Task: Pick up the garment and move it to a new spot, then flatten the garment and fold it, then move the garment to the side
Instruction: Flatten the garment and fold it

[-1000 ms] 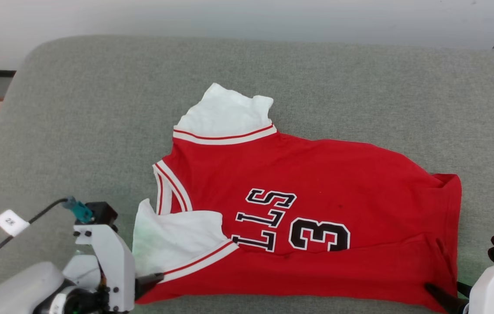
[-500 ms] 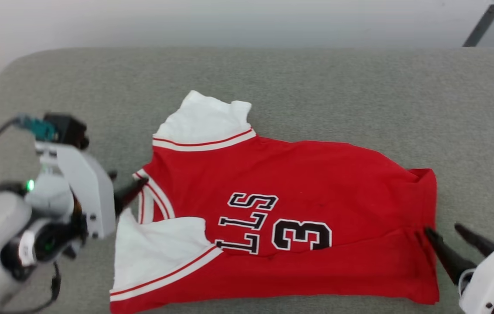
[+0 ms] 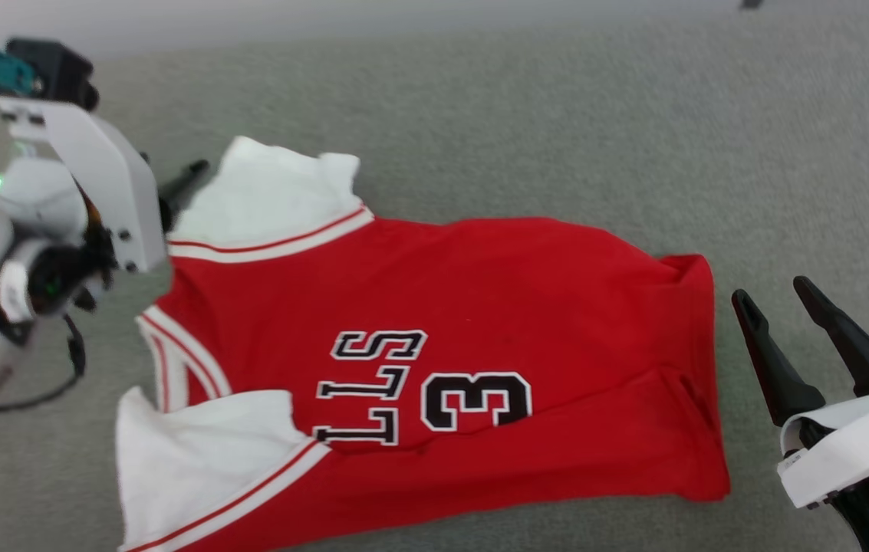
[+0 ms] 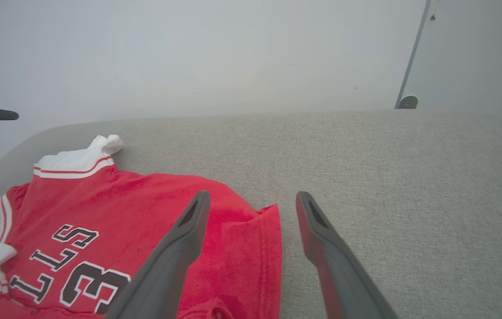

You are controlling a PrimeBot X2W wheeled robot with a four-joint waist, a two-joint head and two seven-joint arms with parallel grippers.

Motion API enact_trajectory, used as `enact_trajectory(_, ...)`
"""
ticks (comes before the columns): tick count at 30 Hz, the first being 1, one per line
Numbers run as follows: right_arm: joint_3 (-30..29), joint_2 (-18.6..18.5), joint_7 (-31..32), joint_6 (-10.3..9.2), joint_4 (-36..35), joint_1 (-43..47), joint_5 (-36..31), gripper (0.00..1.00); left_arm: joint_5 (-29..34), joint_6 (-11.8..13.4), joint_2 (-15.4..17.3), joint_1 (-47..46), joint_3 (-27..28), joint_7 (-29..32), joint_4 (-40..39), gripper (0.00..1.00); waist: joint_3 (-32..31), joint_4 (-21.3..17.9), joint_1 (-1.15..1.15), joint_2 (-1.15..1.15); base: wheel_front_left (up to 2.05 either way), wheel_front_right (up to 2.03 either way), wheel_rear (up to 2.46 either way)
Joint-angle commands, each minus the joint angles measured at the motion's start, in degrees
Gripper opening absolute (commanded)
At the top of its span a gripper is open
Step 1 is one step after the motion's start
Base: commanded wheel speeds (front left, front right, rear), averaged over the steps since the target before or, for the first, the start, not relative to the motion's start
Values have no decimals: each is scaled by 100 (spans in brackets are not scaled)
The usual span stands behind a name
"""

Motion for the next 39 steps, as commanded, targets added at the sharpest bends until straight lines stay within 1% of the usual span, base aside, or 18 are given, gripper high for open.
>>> enact_trajectory(1,57,5,-117,-4,26,-124,33,100,60,-80,-70,-213,-25,121,277,100,422,-383,0,0,0,0,0)
enact_trajectory(7,121,56,-271,-4,72,-209,84,100,-43,-244,-304,-655,-52,579,1080,100,787,-640,0,0,0,0,0)
enact_trajectory(9,138,103,-309,-4,86,-254,160,100,-42,-264,-360,-800,-69,720,1303,100,889,-700,0,0,0,0,0)
enact_trajectory(15,178,89,-378,-4,156,-344,215,100,51,-303,-569,-1087,-213,1054,1911,100,1091,-767,0,0,0,0,0)
enact_trajectory(23,228,92,-367,-4,231,-472,345,100,267,-405,-761,-1216,-445,1138,2507,100,1181,-775,0,0,0,0,0)
enact_trajectory(26,220,66,-343,-4,248,-496,412,100,185,-439,-884,-1226,-438,1232,2744,100,1200,-767,0,0,0,0,0)
enact_trajectory(27,222,58,-325,-4,252,-518,439,100,134,-413,-931,-1215,-424,1285,2829,58,1202,-769,0,0,0,0,0)
enact_trajectory(28,208,39,-311,-4,257,-531,459,100,47,-385,-995,-1186,-411,1395,2906,0,1201,-759,0,0,0,0,0)
enact_trajectory(29,204,27,-265,-4,265,-537,491,100,-19,-341,-1053,-1174,-376,1427,2966,0,1203,-748,0,0,0,0,0)
enact_trajectory(31,171,17,-162,-4,265,-579,575,100,-46,-339,-1139,-1256,-305,1322,3024,0,1205,-728,0,0,0,0,0)
enact_trajectory(34,166,-39,135,-4,263,-666,697,100,-39,-443,-1201,-1385,-263,1217,3090,0,1184,-683,0,0,0,0,0)
enact_trajectory(39,140,-124,994,-3,250,-953,896,100,-23,-600,-1348,-1499,-265,1128,3184,0,1102,-555,0,0,0,0,0)
